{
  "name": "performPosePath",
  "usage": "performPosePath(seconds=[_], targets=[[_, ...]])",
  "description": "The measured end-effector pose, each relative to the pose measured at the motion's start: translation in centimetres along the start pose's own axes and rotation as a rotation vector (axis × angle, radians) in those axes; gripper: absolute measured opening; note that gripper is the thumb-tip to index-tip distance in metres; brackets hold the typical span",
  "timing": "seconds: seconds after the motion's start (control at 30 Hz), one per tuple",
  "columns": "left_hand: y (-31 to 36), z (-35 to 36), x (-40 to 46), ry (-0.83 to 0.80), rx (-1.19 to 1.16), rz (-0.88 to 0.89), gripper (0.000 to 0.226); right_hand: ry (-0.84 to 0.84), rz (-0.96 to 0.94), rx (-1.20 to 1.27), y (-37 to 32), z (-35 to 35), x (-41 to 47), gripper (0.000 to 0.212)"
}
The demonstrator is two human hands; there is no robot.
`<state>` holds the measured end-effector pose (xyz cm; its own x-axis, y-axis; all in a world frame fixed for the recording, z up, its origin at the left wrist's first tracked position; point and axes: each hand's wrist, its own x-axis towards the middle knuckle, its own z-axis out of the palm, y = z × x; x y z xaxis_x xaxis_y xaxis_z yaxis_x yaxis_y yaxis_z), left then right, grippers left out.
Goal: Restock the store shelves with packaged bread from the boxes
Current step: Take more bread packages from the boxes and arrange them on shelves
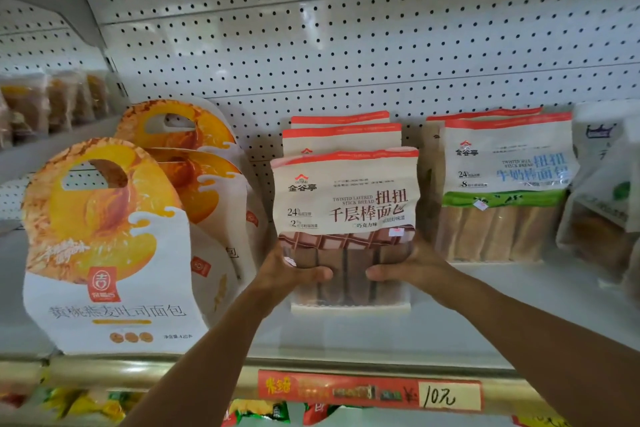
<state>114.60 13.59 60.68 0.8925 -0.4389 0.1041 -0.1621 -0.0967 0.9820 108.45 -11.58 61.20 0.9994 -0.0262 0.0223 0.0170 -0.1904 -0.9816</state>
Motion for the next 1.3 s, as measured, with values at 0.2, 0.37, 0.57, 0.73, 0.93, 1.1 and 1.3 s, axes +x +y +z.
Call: performPosePath(seconds=[0.2,0.37,0.57,0.73,0.93,1.1,1.3], targets=[[0.5,-0.6,1.9,0.057,0.042,-0.012,0.102,0.064,0.006,0.038,0.6,0.3,2.2,0.101],[0.4,-0.7,1.5,0.036,0.055,-0.025,0.090,0.056,-0.007,0.060,0.6,0.5,2.2,0.103],[1.2,-0.1,0.7,0.077,0.042,-0.050,0.074,0.108,0.009,0.060,-0.3,1.0,1.1,0.102],[1.5,0.8,-0.4,0.189,0.010,-0.084,0.067,0.191,0.008,0.079,-0.1,1.8,0.3,0.102],[2.6,1.5,-1.5,0.271,-0.021,-0.117,0.052,0.275,0.033,0.083,-1.2,2.5,-0.9,0.106],[3.9,1.5,-1.9,0.321,-0.088,-0.065,0.067,0.399,0.041,0.030,-3.0,3.2,-1.7,0.112],[5.9,1.9,-5.2,0.417,-0.003,-0.133,0.062,0.541,0.153,-0.047,-5.8,4.2,-5.0,0.105]])
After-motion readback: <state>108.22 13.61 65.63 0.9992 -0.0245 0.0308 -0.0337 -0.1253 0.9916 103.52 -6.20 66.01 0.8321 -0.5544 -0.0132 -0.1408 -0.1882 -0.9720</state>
